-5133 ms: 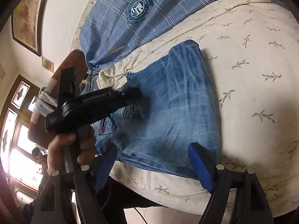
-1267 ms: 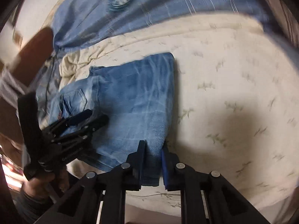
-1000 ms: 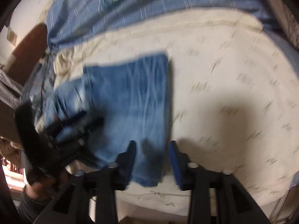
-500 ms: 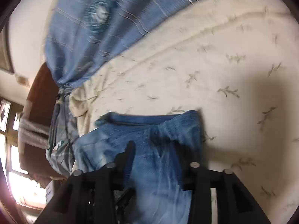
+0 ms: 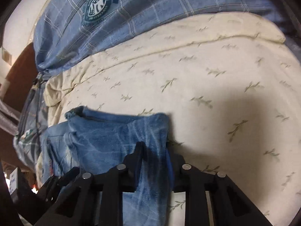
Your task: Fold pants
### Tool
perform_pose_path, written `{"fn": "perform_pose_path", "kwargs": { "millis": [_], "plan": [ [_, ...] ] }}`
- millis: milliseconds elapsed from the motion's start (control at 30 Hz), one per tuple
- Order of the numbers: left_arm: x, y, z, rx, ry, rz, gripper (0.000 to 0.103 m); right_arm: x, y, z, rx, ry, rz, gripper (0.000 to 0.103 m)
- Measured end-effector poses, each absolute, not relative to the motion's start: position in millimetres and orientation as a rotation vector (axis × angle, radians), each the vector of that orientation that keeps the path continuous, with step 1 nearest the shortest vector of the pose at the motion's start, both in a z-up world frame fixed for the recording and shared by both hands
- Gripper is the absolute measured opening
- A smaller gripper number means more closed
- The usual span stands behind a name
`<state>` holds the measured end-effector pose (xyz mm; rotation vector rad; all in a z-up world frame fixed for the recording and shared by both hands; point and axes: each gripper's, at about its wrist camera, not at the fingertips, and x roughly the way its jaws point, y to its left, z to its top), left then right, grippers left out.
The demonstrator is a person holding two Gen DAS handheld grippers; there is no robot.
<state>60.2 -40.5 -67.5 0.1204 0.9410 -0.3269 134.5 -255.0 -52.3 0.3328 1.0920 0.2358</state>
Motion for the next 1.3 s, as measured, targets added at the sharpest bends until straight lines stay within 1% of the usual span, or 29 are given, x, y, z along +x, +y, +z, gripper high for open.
{"fn": "perform_pose_path", "kwargs": {
  "millis": [33, 100, 167, 200, 233, 267, 333, 467, 567, 633, 700, 733, 800, 833, 867, 900, 967, 1000, 1133, 1300],
  "plan": [
    [60.2, -40.6, -67.7, 0.121, 0.94, -0.327, 0.065, 132.7, -249.9, -47.3, 0.27, 1.072, 0.201, 0.024],
    [60.4, -41.6, -68.4, 0.124, 0.94, -0.323, 0.065, 135.4, -246.0, -52.9, 0.214, 1.106, 0.199, 0.023],
    [60.2, -41.7, -68.3, 0.127, 0.94, -0.323, 0.066, 135.3, -251.5, -54.3, 0.248, 1.101, 0.199, 0.027],
    [60.4, -41.6, -68.3, 0.125, 0.941, -0.323, 0.066, 134.6, -254.5, -52.0, 0.274, 1.105, 0.207, 0.032],
    [60.2, -41.8, -68.2, 0.126, 0.94, -0.322, 0.066, 133.0, -255.1, -49.9, 0.289, 1.115, 0.215, 0.05],
    [60.0, -42.0, -68.2, 0.127, 0.94, -0.322, 0.066, 126.7, -257.8, -43.3, 0.294, 1.097, 0.209, 0.057],
    [60.2, -42.6, -68.2, 0.128, 0.939, -0.319, 0.066, 110.6, -260.4, -26.2, 0.308, 1.038, 0.241, 0.057],
    [60.7, -43.3, -67.9, 0.126, 0.944, -0.314, 0.066, 77.1, -260.5, -9.6, 0.396, 1.016, 0.37, 0.057],
    [61.1, -43.2, -67.8, 0.127, 0.948, -0.314, 0.066, 62.8, -247.1, -36.3, 0.464, 1.087, 0.432, 0.057],
    [62.1, -44.3, -67.8, 0.13, 0.957, -0.314, 0.068, 63.2, -239.8, -76.6, 0.433, 1.212, 0.418, 0.056],
    [62.4, -44.7, -66.1, 0.135, 0.964, -0.314, 0.068, 57.5, -244.6, -71.0, 0.46, 1.163, 0.403, 0.054],
    [62.9, -44.4, -65.7, 0.131, 0.969, -0.314, 0.068, 54.5, -243.8, -60.8, 0.458, 1.158, 0.393, 0.055],
    [63.1, -41.5, -63.1, 0.111, 0.975, -0.312, 0.068, 43.8, -239.0, -38.7, 0.406, 1.081, 0.421, 0.055],
    [62.8, -38.5, -61.2, 0.091, 0.978, -0.302, 0.068, 37.4, -237.4, -32.0, 0.395, 1.053, 0.425, 0.056],
    [63.0, -36.2, -60.1, 0.079, 0.984, -0.29, 0.068, 35.5, -237.0, -33.0, 0.401, 1.048, 0.432, 0.062],
    [62.8, -34.0, -59.2, 0.071, 0.991, -0.28, 0.068, 35.0, -235.5, -39.6, 0.394, 1.072, 0.435, 0.064],
    [58.9, -28.9, -53.9, 0.054, 0.99, -0.266, 0.068, 47.9, -227.6, -73.9, 0.332, 1.201, 0.374, 0.065],
    [54.4, -25.5, -49.1, 0.054, 0.977, -0.267, 0.068, 46.2, -226.6, -72.5, 0.324, 1.158, 0.376, 0.065],
    [41.1, -8.9, -33.8, 0.05, 0.937, -0.238, 0.068, 46.5, -214.9, -44.3, 0.295, 1.107, 0.392, 0.065],
    [29.0, 18.4, -28.3, 0.016, 0.928, -0.203, 0.069, 71.0, -200.5, -17.0, 0.281, 1.019, 0.392, 0.065]
  ]
}}
